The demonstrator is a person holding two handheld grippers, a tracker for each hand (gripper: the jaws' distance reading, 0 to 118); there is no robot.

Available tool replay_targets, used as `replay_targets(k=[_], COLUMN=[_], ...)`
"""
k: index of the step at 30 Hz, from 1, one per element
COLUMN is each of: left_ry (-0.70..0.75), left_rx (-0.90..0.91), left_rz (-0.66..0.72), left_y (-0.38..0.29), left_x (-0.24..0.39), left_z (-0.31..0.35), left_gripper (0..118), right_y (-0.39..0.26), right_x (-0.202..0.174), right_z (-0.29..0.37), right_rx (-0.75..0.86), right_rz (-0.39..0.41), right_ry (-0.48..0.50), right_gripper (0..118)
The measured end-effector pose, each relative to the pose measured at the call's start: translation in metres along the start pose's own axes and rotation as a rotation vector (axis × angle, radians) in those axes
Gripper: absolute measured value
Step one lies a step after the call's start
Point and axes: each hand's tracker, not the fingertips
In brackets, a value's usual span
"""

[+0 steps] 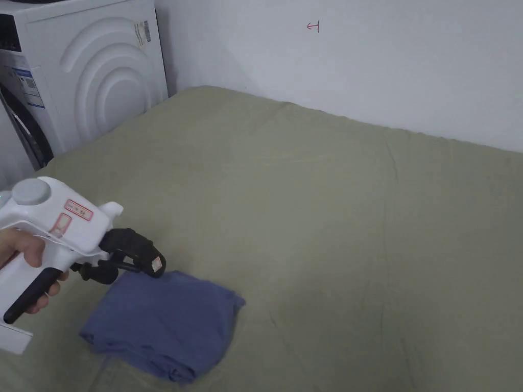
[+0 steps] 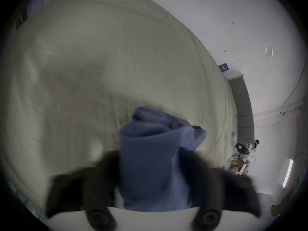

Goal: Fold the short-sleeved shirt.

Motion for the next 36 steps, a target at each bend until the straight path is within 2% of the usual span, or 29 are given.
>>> replay_targets(k=[2, 3, 4, 5, 7, 8, 9, 10, 11, 12, 14, 15, 16, 17, 19, 21, 22, 23, 24, 26, 28, 29, 32, 36], left_ry=[-0.047, -0.004, -0.063, -0.001, -0.018, -0.046, -0.095, -0.095, 0.038, 0.059, -0.064, -0.074, -0.067, -0.040, -0.012, -0.002, 0.043, -0.021, -0.024, 0.062, 0.197, 0.217, 0.142, 0.191], left_rx=[0.093, 0.088, 0.078, 0.102, 0.137, 0.182, 0.195, 0.236, 0.307, 0.337, 0.338, 0.406, 0.396, 0.428, 0.484, 0.567, 0.630, 0.683, 0.739, 0.865, 0.958, 0.972, 0.946, 1.014], left_rz=[0.032, 0.021, 0.057, 0.045, 0.046, 0.067, 0.055, 0.032, -0.012, 0.003, -0.008, -0.027, -0.095, -0.154, -0.238, -0.309, -0.327, -0.319, -0.311, -0.282, -0.373, -0.410, -0.385, -0.418], left_y=[0.004, 0.002, -0.004, -0.007, -0.017, -0.025, -0.029, -0.036, -0.049, -0.056, -0.083, -0.097, -0.110, -0.109, -0.129, -0.171, -0.188, -0.202, -0.213, -0.229, -0.244, -0.245, -0.251, -0.256], left_x=[-0.006, -0.004, 0.005, 0.013, 0.025, 0.036, 0.036, 0.052, 0.083, 0.104, 0.165, 0.198, 0.237, 0.244, 0.300, 0.387, 0.416, 0.436, 0.452, 0.469, 0.487, 0.492, 0.491, 0.486], left_z=[0.018, 0.026, 0.028, 0.032, 0.040, 0.046, 0.046, 0.045, 0.042, 0.037, 0.036, 0.032, 0.026, 0.019, 0.013, 0.008, 0.008, 0.007, 0.008, 0.015, 0.017, 0.020, 0.033, 0.040], left_gripper=[118, 118, 118, 118, 115, 97, 53, 0, 0, 0, 0, 0, 0, 0, 0, 0, 0, 0, 0, 0, 0, 0, 0, 0], right_y=[0.000, 0.001, 0.001, 0.003, 0.006, 0.007, 0.008, 0.009, 0.010, 0.011, 0.014, 0.015, 0.016, 0.017, 0.016, 0.014, 0.015, 0.012, 0.009, -0.001, -0.008, -0.010, -0.014, -0.017], right_x=[-0.002, -0.003, -0.004, -0.004, -0.006, -0.008, -0.011, -0.016, -0.020, -0.025, -0.035, -0.041, -0.048, -0.056, -0.077, -0.092, -0.080, -0.087, -0.093, -0.116, -0.126, -0.131, -0.134, -0.129], right_z=[-0.001, -0.001, 0.000, 0.002, 0.007, 0.011, 0.015, 0.021, 0.026, 0.032, 0.044, 0.050, 0.056, 0.062, 0.074, 0.085, 0.085, 0.090, 0.093, 0.104, 0.112, 0.117, 0.123, 0.131], right_rx=[-0.005, -0.008, -0.006, -0.002, 0.007, 0.018, 0.027, 0.043, 0.062, 0.086, 0.131, 0.164, 0.185, 0.210, 0.270, 0.335, 0.383, 0.428, 0.465, 0.551, 0.607, 0.635, 0.667, 0.700], right_rz=[0.009, 0.018, 0.024, 0.027, 0.038, 0.053, 0.070, 0.095, 0.128, 0.152, 0.203, 0.224, 0.253, 0.302, 0.386, 0.446, 0.466, 0.494, 0.524, 0.578, 0.605, 0.612, 0.611, 0.601], right_ry=[0.004, 0.012, 0.019, 0.025, 0.033, 0.035, 0.029, 0.025, 0.019, -0.001, -0.065, -0.084, -0.134, -0.177, -0.266, -0.313, -0.335, -0.367, -0.383, -0.426, -0.439, -0.438, -0.434, -0.444], right_gripper=[0, 0, 0, 0, 0, 0, 0, 0, 0, 0, 0, 0, 0, 0, 0, 0, 0, 0, 0, 0, 0, 0, 0, 0])
